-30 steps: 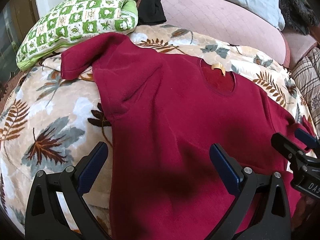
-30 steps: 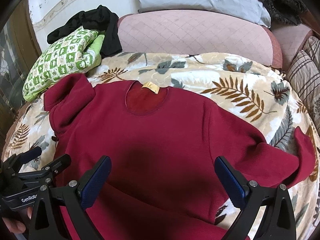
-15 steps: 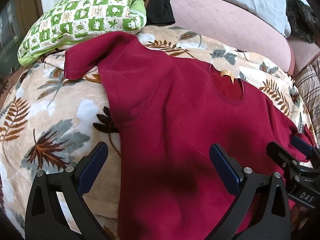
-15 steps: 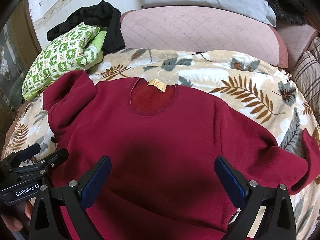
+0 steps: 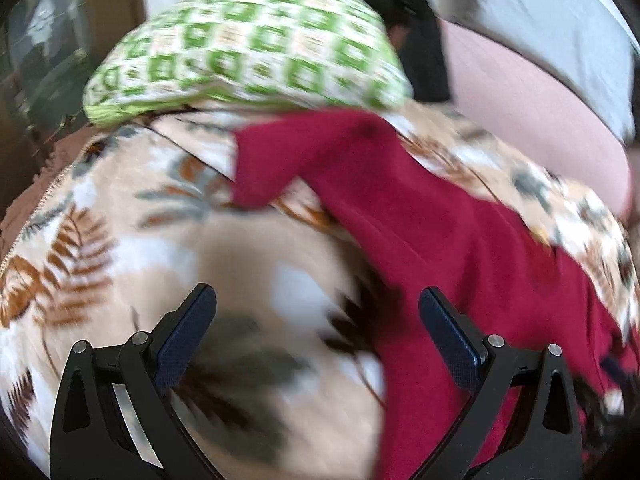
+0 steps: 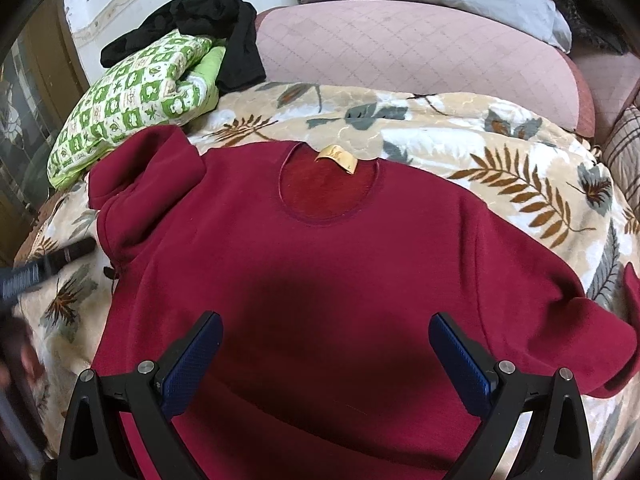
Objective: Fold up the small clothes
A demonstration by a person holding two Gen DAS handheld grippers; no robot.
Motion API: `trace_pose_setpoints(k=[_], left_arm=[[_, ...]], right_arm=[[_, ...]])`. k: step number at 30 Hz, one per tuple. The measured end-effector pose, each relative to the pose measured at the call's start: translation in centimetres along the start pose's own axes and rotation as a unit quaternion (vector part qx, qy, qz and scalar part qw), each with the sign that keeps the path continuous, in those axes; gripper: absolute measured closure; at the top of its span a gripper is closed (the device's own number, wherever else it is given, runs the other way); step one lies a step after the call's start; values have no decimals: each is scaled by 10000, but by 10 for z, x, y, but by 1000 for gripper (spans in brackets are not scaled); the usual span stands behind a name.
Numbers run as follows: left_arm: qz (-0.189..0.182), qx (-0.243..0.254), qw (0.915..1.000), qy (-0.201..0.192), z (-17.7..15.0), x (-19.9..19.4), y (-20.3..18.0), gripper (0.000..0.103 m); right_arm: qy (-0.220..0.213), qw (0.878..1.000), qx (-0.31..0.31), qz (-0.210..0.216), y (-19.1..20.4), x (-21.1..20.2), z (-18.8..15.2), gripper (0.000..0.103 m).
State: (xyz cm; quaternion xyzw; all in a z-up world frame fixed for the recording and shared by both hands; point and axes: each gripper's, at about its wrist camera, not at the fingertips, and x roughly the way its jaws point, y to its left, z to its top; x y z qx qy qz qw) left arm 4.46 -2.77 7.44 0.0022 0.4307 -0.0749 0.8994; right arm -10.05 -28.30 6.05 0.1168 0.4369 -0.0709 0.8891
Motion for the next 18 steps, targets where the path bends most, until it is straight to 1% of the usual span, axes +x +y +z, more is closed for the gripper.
trace_pose_setpoints(k=[3,5,6,8,10,11,13,14,15,17,18], left_arm=[[120,-328,9993,-127,26,18,30,1],[133,-554,9983,-108,39,35,44,1],[83,-658,9978,-61,43,45,50,1],[-135,-833,9964,109,51,67,56,1],[-190,-826,9962,181,57,82,55,2],[-216,-788,9965,160,60,88,53,10],[-347,-657,9969,268,66,99,48,32],[-386,-583,9969,358,68,103,45,57],[-314,-483,9973,451,69,104,41,77],[-226,-277,9986,401,71,95,34,90],[-305,-193,9988,341,72,85,30,91]], right_arm=[[7,10000,-16,67,1,3,1,1],[15,10000,-32,91,1,5,1,1],[28,9999,-35,102,1,7,1,1],[81,9999,-16,140,0,13,0,1],[144,9997,1,177,-1,18,0,1],[168,9997,3,187,-2,20,0,1],[196,9996,-8,194,-3,23,-1,1],[204,9996,-10,189,-4,24,-1,1],[202,9996,-7,184,-5,25,-1,1],[165,9997,26,177,-8,24,-1,1],[141,9997,61,179,-10,22,0,1]])
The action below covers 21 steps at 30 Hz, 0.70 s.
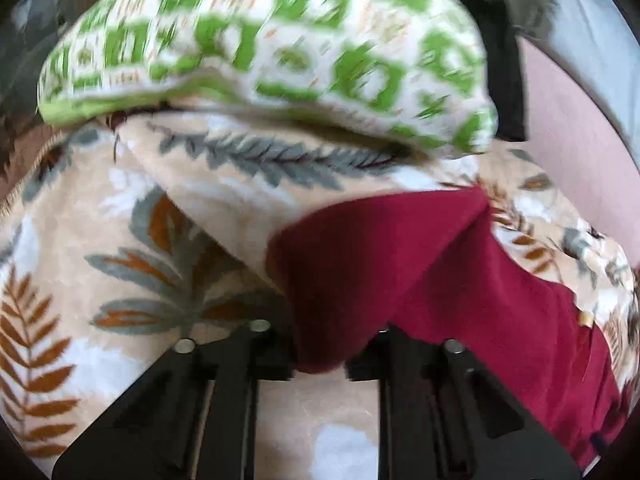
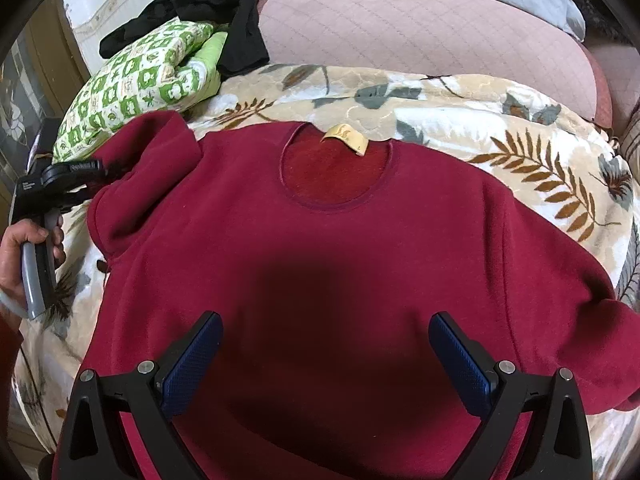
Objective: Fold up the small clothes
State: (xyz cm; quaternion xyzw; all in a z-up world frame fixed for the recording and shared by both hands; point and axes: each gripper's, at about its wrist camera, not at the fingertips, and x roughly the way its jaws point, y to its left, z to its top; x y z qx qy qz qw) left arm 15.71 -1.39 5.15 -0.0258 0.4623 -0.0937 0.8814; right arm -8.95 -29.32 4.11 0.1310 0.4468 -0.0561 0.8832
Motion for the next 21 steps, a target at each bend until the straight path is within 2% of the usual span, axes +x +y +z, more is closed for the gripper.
trace_pose_setpoints(k=[4,7,8,11,13,14,17,19,20,21], left_arm=[[-511,485,9974,-164,-6,-63,-34,91],[-1094,985,9888,-234,-17,-117,-78,91],[-1403,1148,9832,-218,-24,-140,-98,91],[-2004,1468,9686,-46,-38,-171,-148,91],[-2473,1550,9561,258,-53,-178,-181,91],[-2762,1563,9469,516,-65,-178,-202,91],[-2996,1845,9322,847,-95,-169,-249,89],[-3152,1964,9214,1141,-117,-159,-272,77],[-3240,2095,9112,1441,-130,-152,-283,66],[-3292,2167,9057,1564,-137,-153,-286,61]], right_arm=[[-143,9998,142,52,-11,-14,3,1],[-316,9992,232,14,-24,-31,6,1],[-360,9990,271,-7,-28,-36,7,1],[-518,9974,489,-74,-49,-56,8,1],[-608,9960,632,-191,-67,-70,10,1],[-634,9954,668,-255,-73,-75,10,1],[-672,9931,824,-493,-102,-93,8,1],[-601,9919,979,-546,-119,-98,4,1],[-558,9909,1101,-542,-129,-100,1,1],[-529,9894,1251,-523,-140,-102,-2,1]])
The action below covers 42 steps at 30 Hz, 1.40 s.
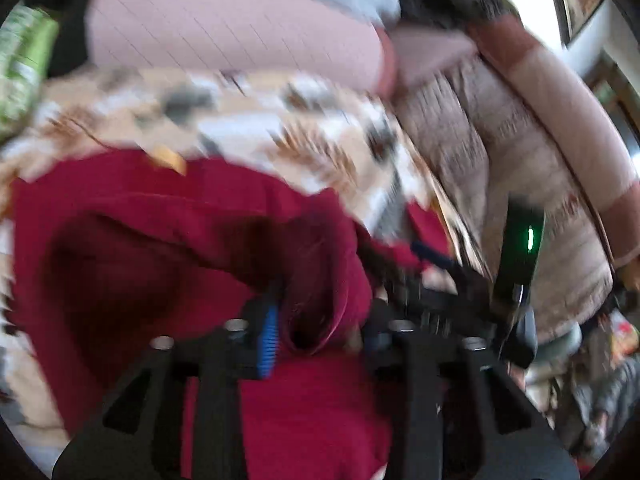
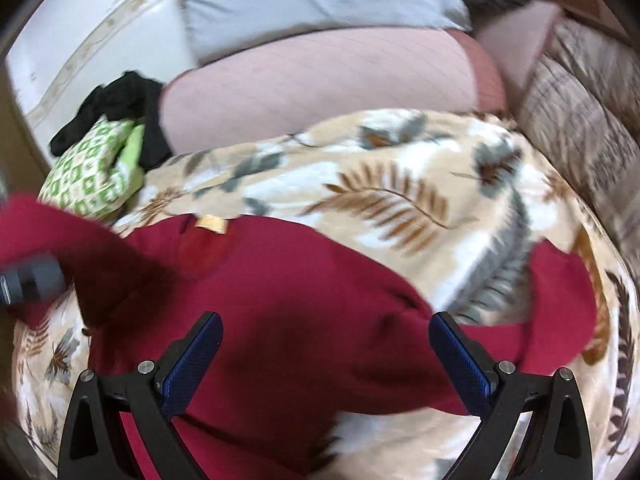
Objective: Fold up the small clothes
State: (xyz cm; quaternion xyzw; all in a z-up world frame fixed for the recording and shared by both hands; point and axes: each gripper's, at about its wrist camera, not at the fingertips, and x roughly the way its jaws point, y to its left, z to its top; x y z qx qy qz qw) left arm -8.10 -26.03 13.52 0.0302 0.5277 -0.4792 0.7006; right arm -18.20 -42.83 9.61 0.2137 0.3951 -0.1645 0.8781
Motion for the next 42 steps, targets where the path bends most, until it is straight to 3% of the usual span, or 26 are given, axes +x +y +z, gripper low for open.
trace_pose_setpoints(k=[2,6,9,10,12,14,16,19,20,22,25,27,30,32,35,37,38,39,41,42], left_arm=[[-115,190,9997,60,-9,-7,-6,57],[128,231,9991,-321,-17,-57,14,29],[890,57,9936,-686,-21,-77,49,25],[1324,9,9883,-758,-22,-78,65,25],[2001,-52,9765,-802,-25,-69,89,25],[2431,-180,9679,-617,-30,-53,119,25],[2430,-313,9688,-386,-37,-35,140,25],[2551,-320,9663,-98,-53,-11,156,25],[2591,-321,9653,-79,-58,-7,161,25],[2558,-321,9661,-133,-65,-7,165,25],[2568,-174,9661,-220,-71,-8,162,25],[2561,-164,9662,-262,-74,-9,163,25],[2584,-213,9653,-325,-74,-9,163,25],[2626,-217,9640,-361,-74,-7,162,25],[2612,-198,9643,-395,-75,-8,162,25],[2559,-224,9656,-402,-75,-8,164,25],[2534,-240,9662,-407,-75,-9,165,25],[2511,-254,9667,-416,-75,-9,166,25],[2487,-269,9672,-448,-75,-10,166,25],[2479,-282,9672,-474,-76,-11,166,25]], right_arm=[[107,9996,248,49,-17,-1,-3,1],[218,9972,583,412,-32,-1,-10,1],[335,9949,481,822,-21,4,-12,1],[372,9943,383,926,-15,6,-12,1],[376,9945,66,973,-1,9,-10,1],[299,9952,-505,789,19,17,-5,1],[348,9917,-1076,619,37,33,-3,1],[678,9767,-1960,559,61,62,-8,4],[754,9715,-2197,473,66,70,-11,12],[1033,9587,-2622,392,73,89,-20,40],[968,9567,-2680,591,71,88,-20,63],[811,9568,-2764,386,68,79,-11,102],[376,9706,-2362,282,60,66,16,103],[374,9775,-2026,445,56,71,31,103],[490,9717,-1943,1249,67,72,28,101],[784,9613,-2255,1374,83,82,20,78],[866,9578,-2425,1278,90,88,16,47],[861,9547,-2618,1122,95,94,10,38],[1082,9455,-2834,1184,102,108,1,42],[1238,9414,-2857,1294,101,113,-2,68]])
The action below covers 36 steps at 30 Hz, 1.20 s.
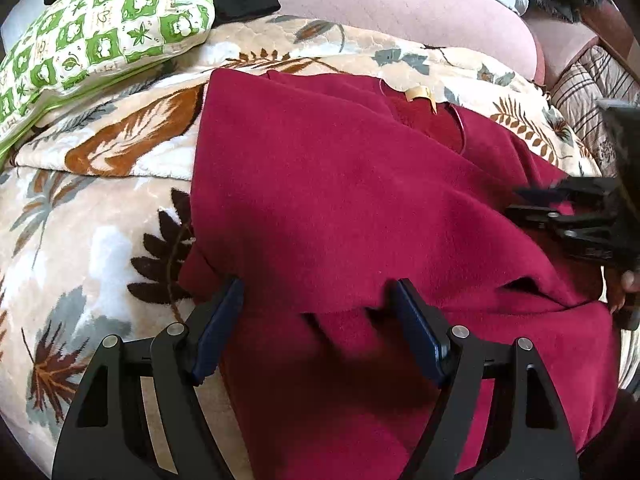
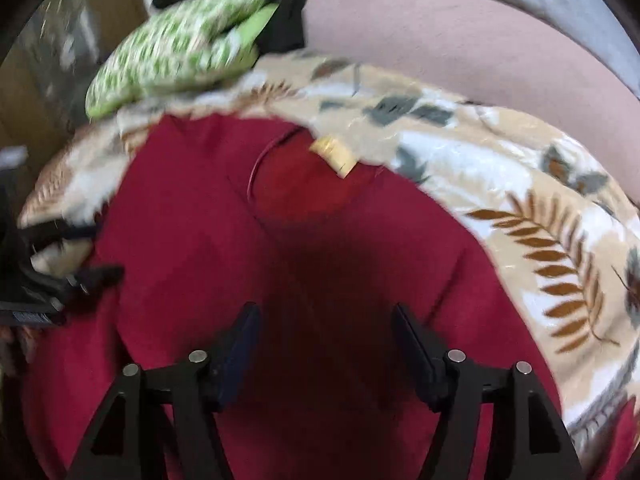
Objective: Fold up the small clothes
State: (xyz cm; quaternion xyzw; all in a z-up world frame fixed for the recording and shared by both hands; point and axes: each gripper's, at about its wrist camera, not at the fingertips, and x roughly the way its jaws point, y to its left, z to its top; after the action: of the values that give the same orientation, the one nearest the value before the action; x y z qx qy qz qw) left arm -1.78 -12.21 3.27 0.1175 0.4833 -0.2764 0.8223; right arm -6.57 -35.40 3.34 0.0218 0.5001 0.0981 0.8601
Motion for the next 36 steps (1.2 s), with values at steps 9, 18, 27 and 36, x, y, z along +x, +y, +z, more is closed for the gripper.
trace_pose_setpoints(k=[9,18,27,36], left_arm=[[337,-620,9963,-496,6,-18,17,25],[360,-913,9919,-804,37,-33,29,25],[574,-1090,9924,-50,35,25,31,25],[369,-955,9943,-308,33,-20,6,25]], right_arm=[[-747,9944,-332,-663,11,-22,41,100],[-483,9955,676,-455,-23,-42,26,96],[-175,9939,1028,-350,-9,-20,-33,96],[-714,9668,2090,-1284,-72,-112,-72,66]])
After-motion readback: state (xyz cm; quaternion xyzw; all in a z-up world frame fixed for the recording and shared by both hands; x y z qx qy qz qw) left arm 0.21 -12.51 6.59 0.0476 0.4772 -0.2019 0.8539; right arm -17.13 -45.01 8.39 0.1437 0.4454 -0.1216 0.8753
